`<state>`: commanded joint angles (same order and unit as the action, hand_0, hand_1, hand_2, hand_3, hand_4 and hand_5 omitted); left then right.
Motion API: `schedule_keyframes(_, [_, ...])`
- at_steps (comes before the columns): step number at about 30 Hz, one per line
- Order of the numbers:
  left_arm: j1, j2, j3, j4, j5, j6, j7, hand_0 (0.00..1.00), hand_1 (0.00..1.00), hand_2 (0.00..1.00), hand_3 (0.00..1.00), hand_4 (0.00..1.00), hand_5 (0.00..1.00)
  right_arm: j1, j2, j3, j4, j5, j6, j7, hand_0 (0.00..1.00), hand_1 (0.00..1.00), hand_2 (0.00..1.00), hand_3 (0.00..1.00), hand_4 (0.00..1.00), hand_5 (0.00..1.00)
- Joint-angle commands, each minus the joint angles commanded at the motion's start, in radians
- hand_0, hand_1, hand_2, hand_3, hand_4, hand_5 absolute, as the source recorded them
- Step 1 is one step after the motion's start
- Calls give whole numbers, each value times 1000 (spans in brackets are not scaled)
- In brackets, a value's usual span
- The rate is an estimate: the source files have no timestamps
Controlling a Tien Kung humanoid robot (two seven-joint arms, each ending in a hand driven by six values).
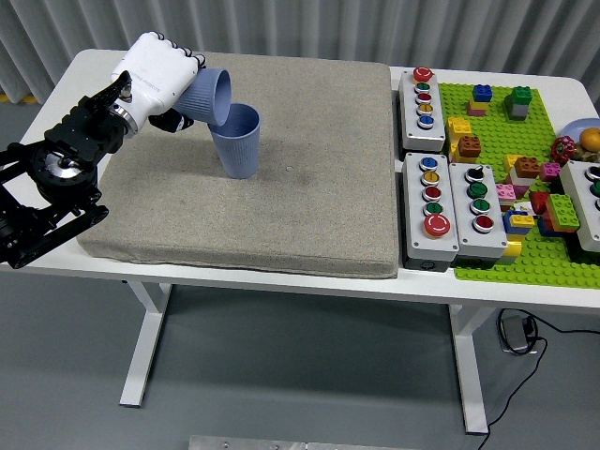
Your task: Pick cup pour cup place
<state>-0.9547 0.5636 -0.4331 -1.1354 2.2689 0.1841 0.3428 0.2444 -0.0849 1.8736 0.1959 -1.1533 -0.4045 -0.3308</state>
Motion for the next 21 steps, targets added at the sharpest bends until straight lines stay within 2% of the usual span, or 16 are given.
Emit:
schedule_keyframes(7, [34, 0, -59, 23, -7, 71, -25, 541, 553, 545, 575, 779, 200, 2, 1, 5, 0, -5, 2, -1, 671, 549, 485, 539, 6, 314])
schedule_keyframes(9, [44, 0, -73, 23, -48, 97, -32, 541, 553, 545, 575, 779, 200, 3, 1, 6, -1, -7, 3, -2, 671, 549, 485, 539, 6, 314])
schedule_keyframes(14, [112, -18, -159, 9, -244, 195, -68, 539, 552, 545, 575, 779, 199, 4, 2, 8, -1, -6, 4, -1, 669, 549, 485, 539, 5, 314])
schedule_keyframes(21, [200, -64, -255, -12, -511, 262, -123, 535, 551, 544, 575, 780, 202, 1, 5, 14, -1, -16, 7, -3, 670, 549, 485, 539, 5, 314])
